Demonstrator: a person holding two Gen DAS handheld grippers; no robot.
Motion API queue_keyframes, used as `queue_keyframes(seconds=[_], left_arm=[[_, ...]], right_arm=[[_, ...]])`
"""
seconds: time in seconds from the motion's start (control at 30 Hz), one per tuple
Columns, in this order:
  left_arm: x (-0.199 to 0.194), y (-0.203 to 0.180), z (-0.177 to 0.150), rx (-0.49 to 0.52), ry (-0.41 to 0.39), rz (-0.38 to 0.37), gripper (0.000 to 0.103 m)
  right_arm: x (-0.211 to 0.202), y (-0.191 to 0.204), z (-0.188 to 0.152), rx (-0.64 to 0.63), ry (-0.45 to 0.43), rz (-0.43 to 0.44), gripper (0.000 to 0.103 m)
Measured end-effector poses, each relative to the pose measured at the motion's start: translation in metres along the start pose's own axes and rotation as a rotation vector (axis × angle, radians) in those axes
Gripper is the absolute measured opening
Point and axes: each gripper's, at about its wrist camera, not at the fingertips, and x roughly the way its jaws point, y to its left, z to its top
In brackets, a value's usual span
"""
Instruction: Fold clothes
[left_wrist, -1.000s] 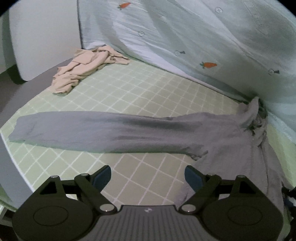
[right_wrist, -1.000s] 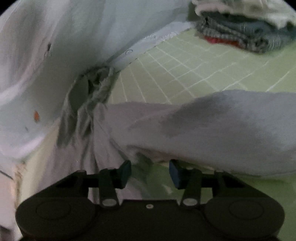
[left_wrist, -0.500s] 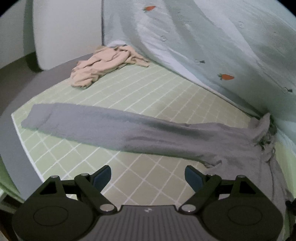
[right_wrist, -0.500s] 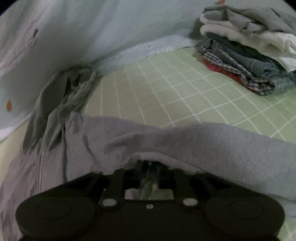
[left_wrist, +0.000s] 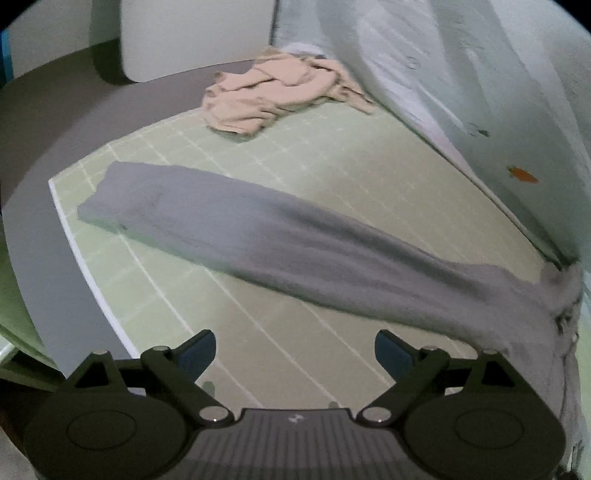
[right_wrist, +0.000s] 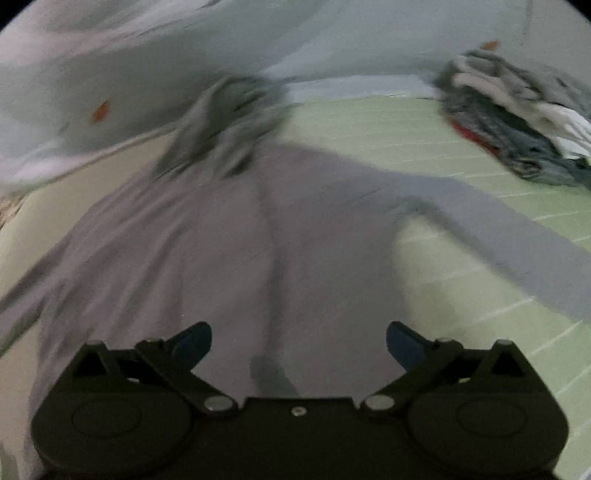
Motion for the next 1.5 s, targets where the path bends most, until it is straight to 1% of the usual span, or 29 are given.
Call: queue_keyframes(seconds=[0.13, 0.23, 0.33, 0.47, 0.6, 0.7, 0.77, 0.83, 0.87, 0.93, 0.97, 1.0, 1.03, 1.07, 1.1, 1.2, 1.33, 1.4, 1.47, 1.5], left_arm=[[0.009, 0.037, 0.032, -0.008, -0.004, 0.049, 0.093], [0.018, 0.067, 0.059, -0.041, -0.011, 0.084, 0.093], [0.032, 0.095, 0.086, -0.046, -0.009, 0.138, 0.093], [0.062, 0.123, 0.117, -0.026, 0.017, 0.194, 0.093], [0.087, 0.139, 0.135, -0.024, 0.047, 0.190, 0.093], [0.099, 0.146, 0.138, -0.039, 0.071, 0.173, 0.090], [0.100, 0.146, 0.136, -0.029, 0.065, 0.176, 0.089], [0.099, 0.144, 0.133, -0.005, 0.050, 0.192, 0.077], [0.098, 0.143, 0.131, 0.005, 0.042, 0.194, 0.075], [0.094, 0.140, 0.128, 0.023, 0.029, 0.191, 0.057], [0.092, 0.139, 0.127, 0.033, 0.024, 0.190, 0.052], [0.091, 0.138, 0.125, 0.045, 0.020, 0.191, 0.041], [0.089, 0.137, 0.124, 0.050, 0.015, 0.187, 0.023], [0.087, 0.138, 0.122, 0.044, 0.013, 0.173, 0.016], [0.086, 0.139, 0.121, 0.037, 0.012, 0.162, 0.011], [0.073, 0.146, 0.118, -0.002, 0.014, 0.158, 0.009], [0.053, 0.158, 0.116, -0.042, 0.013, 0.145, 0.009], [0.057, 0.166, 0.114, -0.076, 0.042, 0.149, 0.009], [0.068, 0.175, 0.111, -0.144, 0.094, 0.143, 0.009], [0.068, 0.176, 0.109, -0.152, 0.093, 0.138, 0.009]], right_arm=[[-0.002, 0.053, -0.028, -0.039, 0.069, 0.027, 0.102], [0.000, 0.079, -0.043, -0.052, 0.091, -0.005, 0.102], [-0.001, 0.091, -0.051, -0.025, 0.070, -0.055, 0.103], [-0.003, 0.104, -0.059, 0.018, 0.040, -0.119, 0.103], [-0.004, 0.112, -0.062, 0.051, 0.021, -0.173, 0.103], [-0.003, 0.114, -0.060, 0.062, 0.019, -0.198, 0.103], [-0.004, 0.116, -0.060, 0.063, 0.027, -0.211, 0.103], [-0.004, 0.120, -0.057, 0.048, 0.040, -0.221, 0.103], [-0.003, 0.122, -0.056, 0.036, 0.047, -0.226, 0.103], [-0.005, 0.128, -0.052, 0.000, 0.058, -0.238, 0.103], [-0.005, 0.131, -0.050, -0.018, 0.060, -0.244, 0.103], [-0.007, 0.133, -0.048, -0.025, 0.053, -0.239, 0.103], [-0.008, 0.136, -0.046, -0.032, 0.047, -0.235, 0.103], [-0.010, 0.139, -0.045, -0.039, 0.042, -0.231, 0.103], [-0.008, 0.142, -0.044, -0.048, 0.052, -0.227, 0.103], [-0.002, 0.154, -0.042, -0.079, 0.079, -0.225, 0.103], [0.001, 0.162, -0.046, -0.113, 0.094, -0.219, 0.103], [0.001, 0.161, -0.048, -0.104, 0.088, -0.209, 0.103], [0.003, 0.154, -0.048, -0.065, 0.090, -0.196, 0.103], [0.003, 0.152, -0.048, -0.046, 0.095, -0.188, 0.103]])
